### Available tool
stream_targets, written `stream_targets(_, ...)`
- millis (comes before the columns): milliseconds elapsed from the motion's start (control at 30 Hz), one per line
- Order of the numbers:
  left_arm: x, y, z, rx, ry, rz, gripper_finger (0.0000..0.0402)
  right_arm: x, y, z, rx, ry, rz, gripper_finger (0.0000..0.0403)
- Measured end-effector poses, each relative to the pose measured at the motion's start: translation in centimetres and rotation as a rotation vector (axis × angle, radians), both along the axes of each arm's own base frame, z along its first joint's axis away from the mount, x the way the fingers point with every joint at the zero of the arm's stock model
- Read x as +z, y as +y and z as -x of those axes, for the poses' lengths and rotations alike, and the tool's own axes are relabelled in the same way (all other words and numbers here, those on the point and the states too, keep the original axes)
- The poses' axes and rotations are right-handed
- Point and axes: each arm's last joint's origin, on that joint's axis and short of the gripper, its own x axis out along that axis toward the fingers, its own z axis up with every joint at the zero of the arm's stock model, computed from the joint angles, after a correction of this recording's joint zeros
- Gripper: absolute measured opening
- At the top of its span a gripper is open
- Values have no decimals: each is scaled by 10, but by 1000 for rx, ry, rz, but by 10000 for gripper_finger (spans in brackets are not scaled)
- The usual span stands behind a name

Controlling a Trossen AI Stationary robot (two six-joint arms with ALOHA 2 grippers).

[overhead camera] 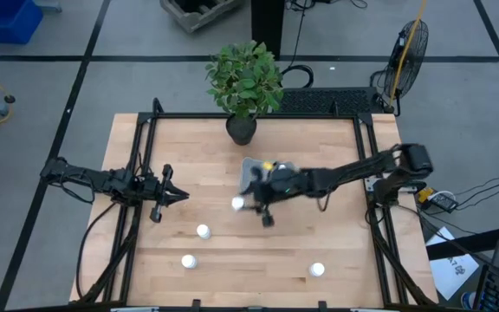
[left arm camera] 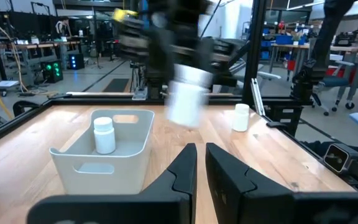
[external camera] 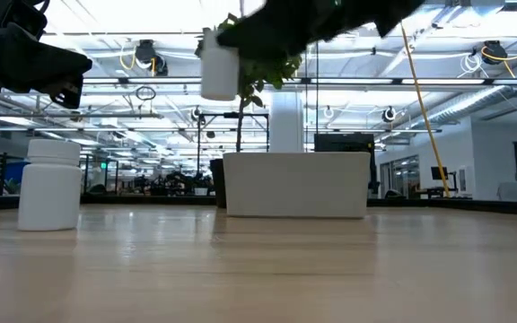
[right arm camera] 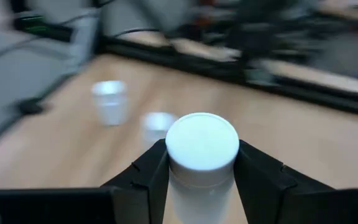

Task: Pick and place pill bottles into a basket
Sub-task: Put the white medicine bottle into the gray bin

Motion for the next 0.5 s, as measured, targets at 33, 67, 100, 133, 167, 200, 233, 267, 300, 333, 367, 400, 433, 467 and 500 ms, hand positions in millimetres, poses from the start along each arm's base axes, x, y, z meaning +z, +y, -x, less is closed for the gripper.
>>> stream_targets(33,0,0,0,0,0,0,37,1,-8,7,-41,-35,-1,140)
stream_targets(67,0,0,0,0,-1,0,37,-1,-17,13,-81,-66,-7,141)
stream_targets(100,0,0,0,0,0,0,37,-3,-25,20,-119,-94,-19,141)
stream_targets(133,0,0,0,0,0,0,37,-6,-33,25,-147,-116,-35,142)
stream_targets(167,0,0,0,0,0,0,37,-11,-42,31,-176,-124,-49,142)
stream_targets(200,0,0,0,0,0,0,37,-16,-49,35,-203,-123,-61,141)
stream_targets(233,0,0,0,0,0,0,37,-21,-57,37,-231,-116,-71,140)
stream_targets(267,0,0,0,0,0,0,37,-27,-64,40,-256,-101,-79,140)
stream_targets(300,0,0,0,0,-1,0,37,-31,-70,42,-281,-85,-89,140)
stream_targets(333,0,0,0,0,-1,0,37,-34,-76,43,-305,-75,-102,140)
stream_targets(367,0,0,0,0,0,0,37,-37,-81,44,-326,-67,-112,141)
stream_targets(400,0,0,0,0,0,0,37,-39,-85,44,-341,-61,-116,142)
stream_targets(433,0,0,0,0,-1,0,37,-41,-89,44,-352,-56,-117,143)
stream_targets(467,0,0,0,0,0,0,37,-44,-92,44,-360,-45,-117,144)
stream_targets(500,0,0,0,0,0,0,37,-47,-94,43,-368,-39,-117,144)
